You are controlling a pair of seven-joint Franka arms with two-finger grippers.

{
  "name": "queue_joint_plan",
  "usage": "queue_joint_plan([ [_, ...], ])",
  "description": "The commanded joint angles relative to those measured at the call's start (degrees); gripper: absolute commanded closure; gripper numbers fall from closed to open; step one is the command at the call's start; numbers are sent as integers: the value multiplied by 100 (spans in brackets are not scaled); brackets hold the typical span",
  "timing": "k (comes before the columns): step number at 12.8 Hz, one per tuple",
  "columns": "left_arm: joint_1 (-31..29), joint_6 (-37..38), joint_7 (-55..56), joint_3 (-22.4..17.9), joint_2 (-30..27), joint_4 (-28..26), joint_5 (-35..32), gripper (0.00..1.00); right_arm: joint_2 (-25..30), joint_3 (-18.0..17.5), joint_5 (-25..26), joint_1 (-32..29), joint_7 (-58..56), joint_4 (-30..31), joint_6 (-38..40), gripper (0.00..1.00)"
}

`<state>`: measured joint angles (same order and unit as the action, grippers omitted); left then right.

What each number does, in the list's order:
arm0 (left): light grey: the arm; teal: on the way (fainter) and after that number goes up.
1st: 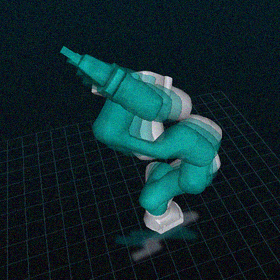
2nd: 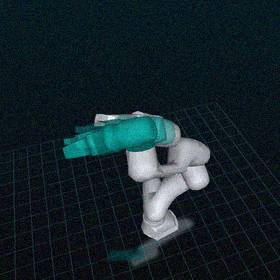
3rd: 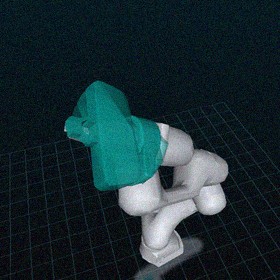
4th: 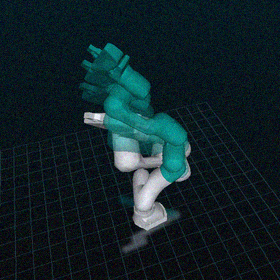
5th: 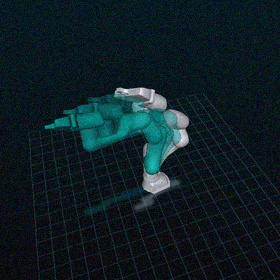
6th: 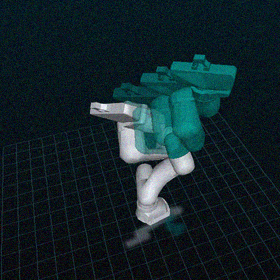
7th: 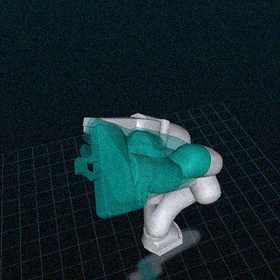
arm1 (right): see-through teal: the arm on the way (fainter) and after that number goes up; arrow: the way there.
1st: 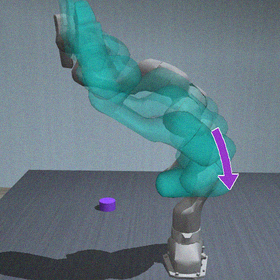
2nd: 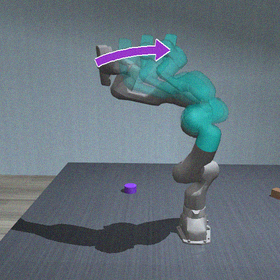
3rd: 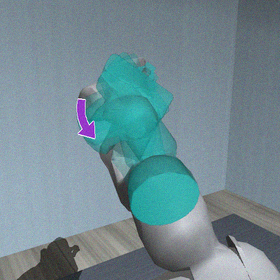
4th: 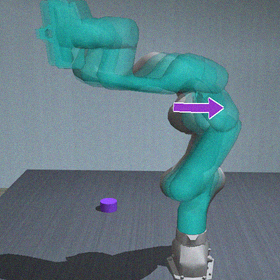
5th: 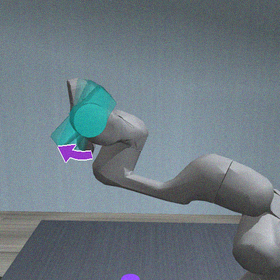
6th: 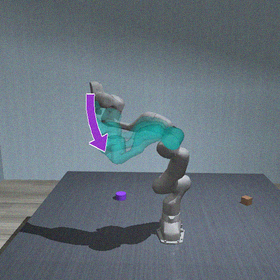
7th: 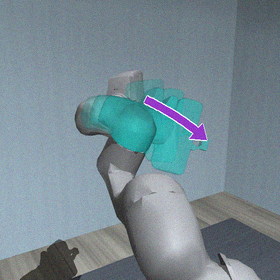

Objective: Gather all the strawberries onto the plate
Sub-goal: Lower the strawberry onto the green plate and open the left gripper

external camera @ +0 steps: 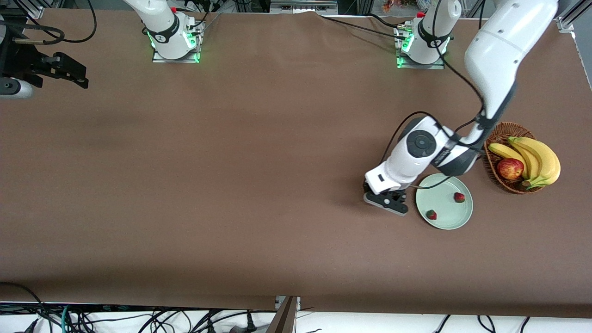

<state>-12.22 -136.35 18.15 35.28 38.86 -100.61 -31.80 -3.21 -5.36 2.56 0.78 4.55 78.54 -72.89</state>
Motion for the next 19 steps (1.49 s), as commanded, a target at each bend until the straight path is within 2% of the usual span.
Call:
queue_joint_plan([
  [1,-639,958,-468,391,-291,-161,-116,100,22,-53,-27,-87,-42,127,21,0],
  [5,-1430,1119,-2356,304,-195,-73,-116,99,5,-62,-28,-87,2,126,-14,0],
  [7,-1694,1075,-2781,295,50,-3,-168,99,5,-44,-28,-96,2,118,-32,0],
  [8,-1756,1075,-2834,295,164,50,-177,87,5,-1,-28,-96,2,118,-32,0],
  [10,-1731,1075,-2835,295,183,94,-169,27,5,8,-19,-87,-6,118,-41,0],
  [11,-1748,1075,-2844,295,183,111,-169,0,-4,8,-1,-87,2,118,-41,0],
  [13,-1775,1101,-2817,330,122,112,-108,0,-48,8,25,-87,-6,118,-50,0],
  [15,-1766,1355,-2791,453,-254,120,-81,0,-75,8,-10,-87,-15,118,-49,0],
  [16,-1783,1678,-2800,566,-500,199,-55,0,-75,8,7,-87,-15,118,-41,0],
  [17,-1836,2186,-2800,724,-746,452,250,0,-75,8,8,-70,-15,118,-41,0],
  [19,-1793,3634,-2756,857,-1038,1293,954,0,-75,-9,-1,-43,-6,109,-50,0],
])
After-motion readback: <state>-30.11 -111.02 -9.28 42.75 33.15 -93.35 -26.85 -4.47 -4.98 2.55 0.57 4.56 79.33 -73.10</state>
